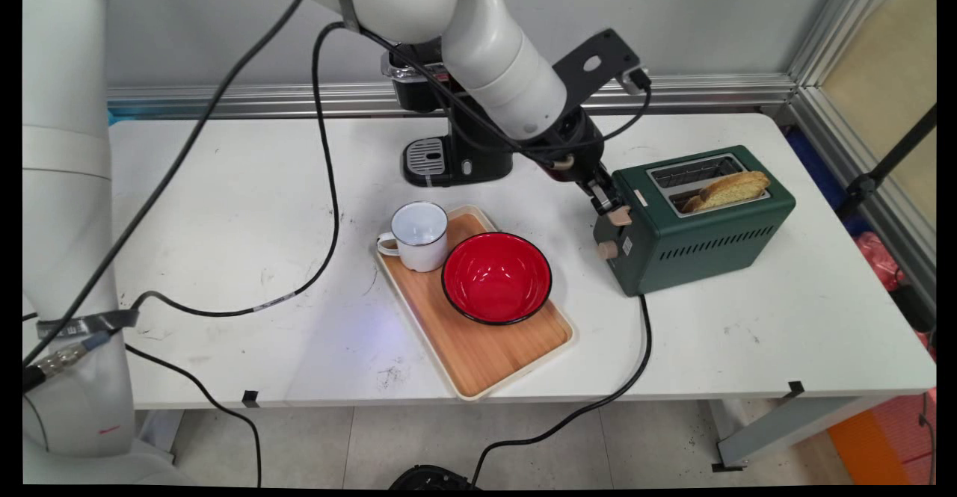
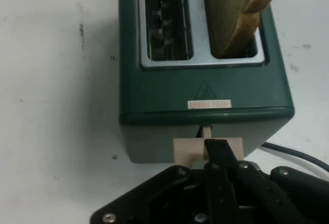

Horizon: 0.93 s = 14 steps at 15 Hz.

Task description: Press the toaster switch

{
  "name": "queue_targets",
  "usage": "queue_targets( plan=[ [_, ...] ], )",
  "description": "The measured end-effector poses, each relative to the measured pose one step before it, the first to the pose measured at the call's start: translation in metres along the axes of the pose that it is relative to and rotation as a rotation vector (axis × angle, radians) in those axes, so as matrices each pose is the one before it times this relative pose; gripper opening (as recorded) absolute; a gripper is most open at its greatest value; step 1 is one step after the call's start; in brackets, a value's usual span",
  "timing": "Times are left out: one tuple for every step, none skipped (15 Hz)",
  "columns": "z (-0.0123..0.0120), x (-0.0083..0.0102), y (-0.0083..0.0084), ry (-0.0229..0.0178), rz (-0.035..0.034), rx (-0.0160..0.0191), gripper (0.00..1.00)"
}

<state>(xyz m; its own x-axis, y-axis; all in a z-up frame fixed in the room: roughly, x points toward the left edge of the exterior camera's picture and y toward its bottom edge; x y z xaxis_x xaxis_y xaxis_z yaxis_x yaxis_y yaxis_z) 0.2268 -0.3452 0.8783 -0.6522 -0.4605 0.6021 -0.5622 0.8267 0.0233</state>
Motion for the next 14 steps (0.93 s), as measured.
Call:
queue_targets(
  plan=[
    [0.00277,0.00007,-0.00025,-0.00174,-0.00014,0.00169,0.0],
    [0.0027,0.00002,-0.00018,-0.0017,-0.0005,0.00134,0.0],
    [0.00373,-0.00012,-0.0002,-0.00286,-0.00052,0.00151,0.0],
    [0.00355,-0.00022,-0.00019,-0.00294,-0.0009,0.00158,0.0],
    [0.0029,-0.00027,-0.00015,-0.00272,-0.00135,0.00134,0.0],
    [0.0033,-0.00052,-0.00013,-0.00352,-0.0016,0.0013,0.0],
    [0.00264,-0.00056,-0.00006,-0.00337,-0.00141,0.00103,0.0],
    [0.00167,-0.00049,0.00007,-0.00237,-0.0011,0.00028,0.0],
    [0.00278,-0.00117,0.00036,-0.00501,-0.00164,-0.00002,0.0],
    [0.0022,-0.0011,0.00044,-0.00431,-0.00141,-0.00039,0.0],
    [0.00166,-0.00118,0.0005,-0.0043,-0.00156,-0.00073,0.0],
    [0.00152,-0.00115,0.0004,-0.00394,-0.00139,-0.00057,0.0],
    [0.00113,-0.00094,0.00035,-0.00316,-0.00113,-0.0004,0.0],
    [0.00153,-0.00134,0.00038,-0.00416,-0.00137,-0.00031,0.0]
  ],
)
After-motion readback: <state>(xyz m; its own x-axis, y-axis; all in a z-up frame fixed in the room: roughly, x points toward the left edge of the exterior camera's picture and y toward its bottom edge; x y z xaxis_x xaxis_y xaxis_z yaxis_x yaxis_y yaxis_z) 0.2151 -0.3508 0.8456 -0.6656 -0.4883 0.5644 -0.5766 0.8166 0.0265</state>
